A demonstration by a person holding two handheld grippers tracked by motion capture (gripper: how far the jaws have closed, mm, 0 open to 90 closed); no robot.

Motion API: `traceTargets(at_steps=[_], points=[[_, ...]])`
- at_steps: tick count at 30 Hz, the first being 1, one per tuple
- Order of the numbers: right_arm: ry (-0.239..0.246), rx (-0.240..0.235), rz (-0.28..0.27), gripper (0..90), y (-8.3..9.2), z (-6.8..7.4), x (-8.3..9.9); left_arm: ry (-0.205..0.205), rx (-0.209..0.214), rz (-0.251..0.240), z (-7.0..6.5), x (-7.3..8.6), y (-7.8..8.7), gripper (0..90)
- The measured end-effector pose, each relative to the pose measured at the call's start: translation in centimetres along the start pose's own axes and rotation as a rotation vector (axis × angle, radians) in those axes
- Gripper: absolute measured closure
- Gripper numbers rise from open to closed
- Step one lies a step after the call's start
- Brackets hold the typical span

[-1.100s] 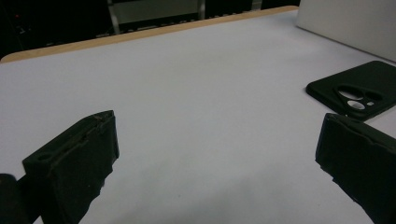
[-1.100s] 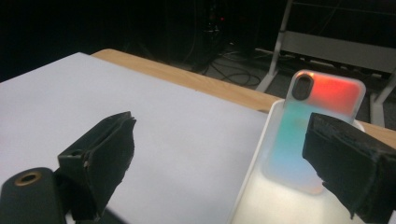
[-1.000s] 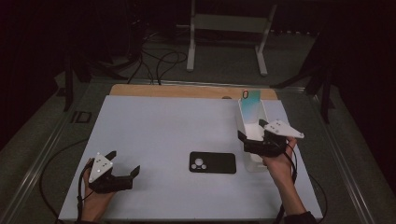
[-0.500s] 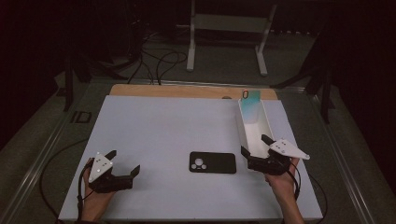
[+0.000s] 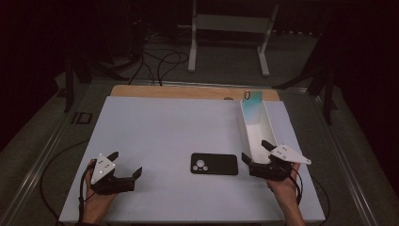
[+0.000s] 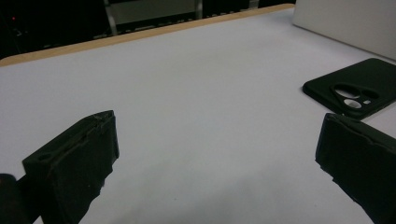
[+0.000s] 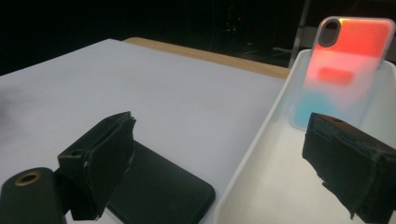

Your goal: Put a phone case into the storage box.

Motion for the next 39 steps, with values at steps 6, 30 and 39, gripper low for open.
traceTargets(at_steps=[6, 30, 39], points=[[0.021, -0.031, 0.033, 9.1, -0.1, 0.0, -0.6, 0.011, -0.005, -0.003, 0.1, 0.1, 0.0, 0.0], [0.327, -0.238, 0.381, 9.0, -5.0, 2.0, -6.3, 0.012, -0.005, -0.004, 0.2, 0.0, 0.1, 0.0], [0.419, -0.320, 0.493, 9.0, -7.4, 2.7, -6.9, 0.012, -0.003, 0.005, 0.2, 0.1, -0.1, 0.0]])
Point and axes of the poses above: each handheld gripper's, and its own axes: y roughly backward along the jaws, x roughly out of its underside, z roughly to its left, the point moved 1 cm from there along -y, roughly forward along the jaws, and after that the axes turned 1 degree about -x, right-handed, at the moved point
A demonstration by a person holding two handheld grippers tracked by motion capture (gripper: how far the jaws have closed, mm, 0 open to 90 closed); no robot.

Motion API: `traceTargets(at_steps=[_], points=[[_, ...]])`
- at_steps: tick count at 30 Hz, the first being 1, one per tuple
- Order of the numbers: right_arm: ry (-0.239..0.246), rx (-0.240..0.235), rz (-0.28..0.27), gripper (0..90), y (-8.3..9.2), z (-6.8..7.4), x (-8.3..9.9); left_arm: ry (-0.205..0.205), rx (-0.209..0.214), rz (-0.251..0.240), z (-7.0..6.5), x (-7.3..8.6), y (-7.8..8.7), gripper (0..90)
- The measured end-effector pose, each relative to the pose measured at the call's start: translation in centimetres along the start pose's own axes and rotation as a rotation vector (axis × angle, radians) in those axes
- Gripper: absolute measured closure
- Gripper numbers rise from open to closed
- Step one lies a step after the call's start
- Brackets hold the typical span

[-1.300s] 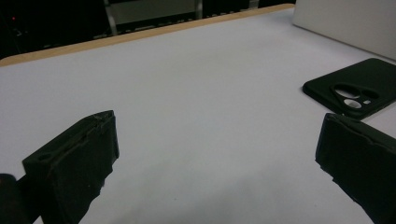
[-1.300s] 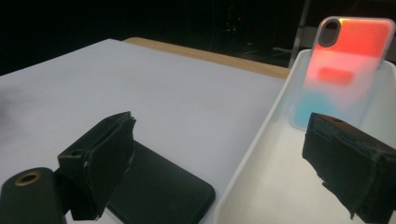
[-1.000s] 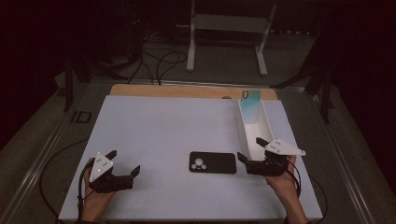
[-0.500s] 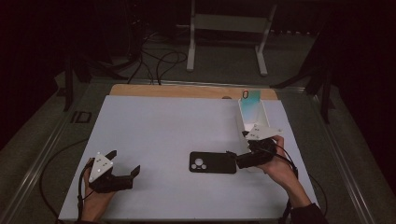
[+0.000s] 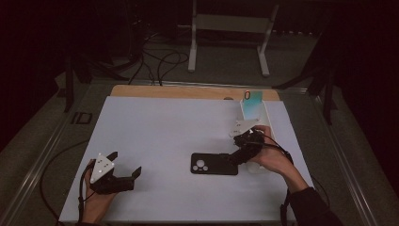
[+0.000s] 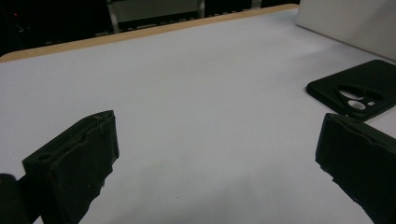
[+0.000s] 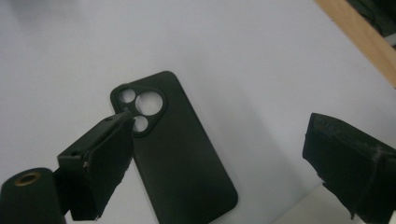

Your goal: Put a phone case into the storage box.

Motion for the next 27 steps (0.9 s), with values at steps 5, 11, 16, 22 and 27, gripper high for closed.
traceTargets(at_steps=[5, 11, 16, 22, 27], points=[[0.029, -0.027, 0.054, 9.0, -1.0, -0.1, -0.5, -0.002, 0.000, -0.006, 0.0, 0.0, 0.0, 0.0], [0.079, -0.076, 0.131, 9.0, -2.6, 0.1, -1.3, 0.007, 0.003, -0.004, 0.1, 0.0, -0.1, 0.0], [0.101, -0.101, 0.162, 9.1, -3.4, 0.2, -1.6, 0.008, 0.004, -0.001, 0.0, 0.1, -0.1, 0.0], [0.125, -0.129, 0.226, 9.1, -4.8, 0.6, -1.7, 0.008, 0.007, 0.003, 0.0, 0.1, -0.2, 0.0], [0.167, -0.158, 0.285, 9.1, -6.3, 0.5, -1.4, 0.010, 0.008, 0.006, 0.0, 0.1, -0.3, 0.0]])
Point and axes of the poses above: each handheld gripper's, and its own axes: y roughly backward along the jaws, x roughly out of its underside, z roughly to its left, the point moved 1 cm from there along -y, roughly forward along the jaws, and after that the axes turned 1 degree about -x, right-handed, at the moved point
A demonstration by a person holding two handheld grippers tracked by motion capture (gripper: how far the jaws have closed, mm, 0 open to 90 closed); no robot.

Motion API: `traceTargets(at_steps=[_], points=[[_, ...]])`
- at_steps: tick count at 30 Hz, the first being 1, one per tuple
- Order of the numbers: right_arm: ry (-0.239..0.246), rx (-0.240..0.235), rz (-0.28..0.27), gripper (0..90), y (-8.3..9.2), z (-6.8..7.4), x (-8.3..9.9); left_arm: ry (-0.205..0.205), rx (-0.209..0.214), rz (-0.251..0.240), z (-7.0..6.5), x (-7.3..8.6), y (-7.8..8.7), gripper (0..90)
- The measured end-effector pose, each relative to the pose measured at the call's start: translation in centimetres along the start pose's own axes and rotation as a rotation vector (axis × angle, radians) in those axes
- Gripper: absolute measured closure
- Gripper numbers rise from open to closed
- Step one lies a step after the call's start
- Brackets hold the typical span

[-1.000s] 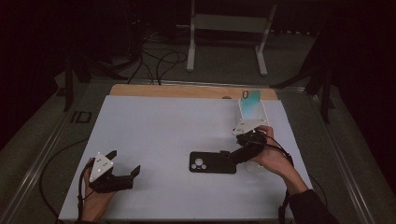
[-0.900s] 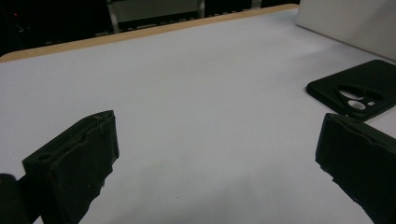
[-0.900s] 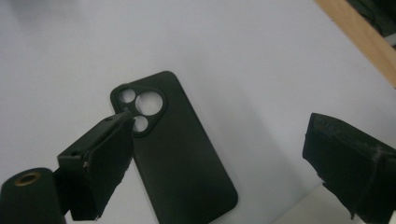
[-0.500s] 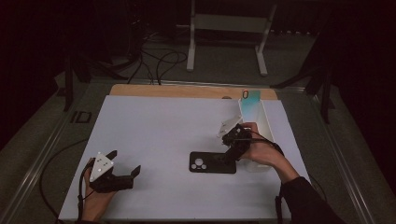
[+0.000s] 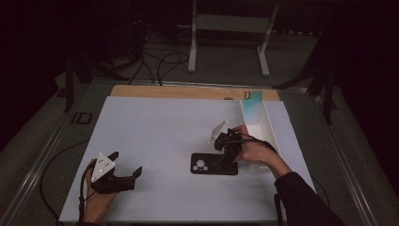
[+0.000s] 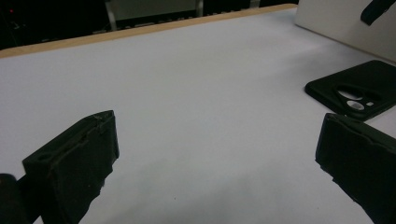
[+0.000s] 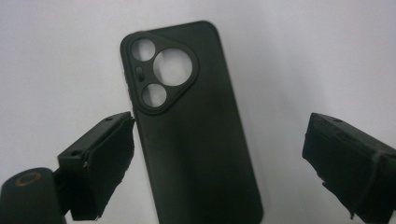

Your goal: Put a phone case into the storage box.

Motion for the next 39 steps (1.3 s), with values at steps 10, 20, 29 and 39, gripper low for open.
traceTargets(at_steps=[10, 20, 29, 39], points=[[0.039, -0.042, 0.078, 9.1, -2.0, 0.1, -0.2, -0.008, 0.002, -0.001, -0.1, 0.0, 0.0, 0.0], [0.065, -0.066, 0.173, 9.1, -3.1, -0.1, -0.2, -0.002, 0.002, -0.002, -0.1, 0.0, 0.0, 0.0], [0.078, -0.083, 0.169, 9.1, -3.5, 1.0, -1.7, -0.003, 0.002, -0.002, 0.0, 0.0, 0.0, 0.0], [0.109, -0.095, 0.244, 9.0, -5.4, 1.3, -2.4, -0.001, 0.002, -0.008, 0.1, 0.0, 0.2, 0.0]])
Point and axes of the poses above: each handheld gripper's, and its own axes: y roughly backward along the jaws, x roughly out of its underside, z roughly to its left, the point moved 1 cm from there along -y, roughly forward along the jaws, and after that the axes turned 1 degree about -x, right-handed, at the moved point
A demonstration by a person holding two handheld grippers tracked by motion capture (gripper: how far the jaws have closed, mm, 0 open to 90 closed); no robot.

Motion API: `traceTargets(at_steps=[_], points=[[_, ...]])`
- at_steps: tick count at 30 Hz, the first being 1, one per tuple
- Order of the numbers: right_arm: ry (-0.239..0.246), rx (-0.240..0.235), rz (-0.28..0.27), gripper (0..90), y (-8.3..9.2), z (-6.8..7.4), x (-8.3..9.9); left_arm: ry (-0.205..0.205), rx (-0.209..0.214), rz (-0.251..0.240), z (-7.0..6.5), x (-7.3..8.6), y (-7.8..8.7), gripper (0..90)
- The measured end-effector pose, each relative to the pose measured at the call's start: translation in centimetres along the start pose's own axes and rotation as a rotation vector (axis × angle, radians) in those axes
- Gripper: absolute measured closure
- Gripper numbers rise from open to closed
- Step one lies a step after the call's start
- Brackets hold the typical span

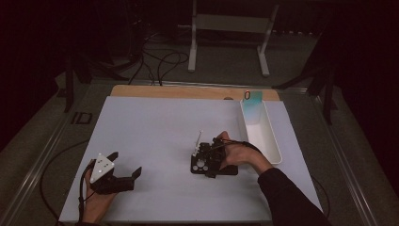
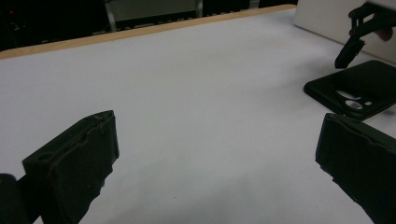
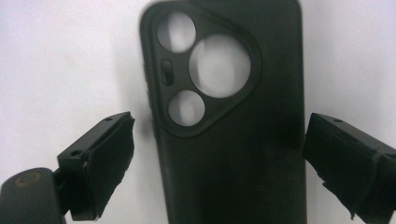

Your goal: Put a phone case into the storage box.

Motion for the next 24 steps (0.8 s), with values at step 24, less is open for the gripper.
traceTargets(at_steps=[24], points=[[-0.102, -0.031, 0.074, 10.2, -1.1, -1.1, 1.1, 0.002, -0.001, 0.000, 0.0, 0.0, 0.0, 0.0]])
Point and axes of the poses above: each handheld gripper's, and its own axes: y roughly backward along the jaws, x roughly out of its underside, z roughly to its left, the point moved 1 cm from there along -y, roughly forward along the jaws, and after that the axes turned 1 degree about -x, right-handed, at the moved point
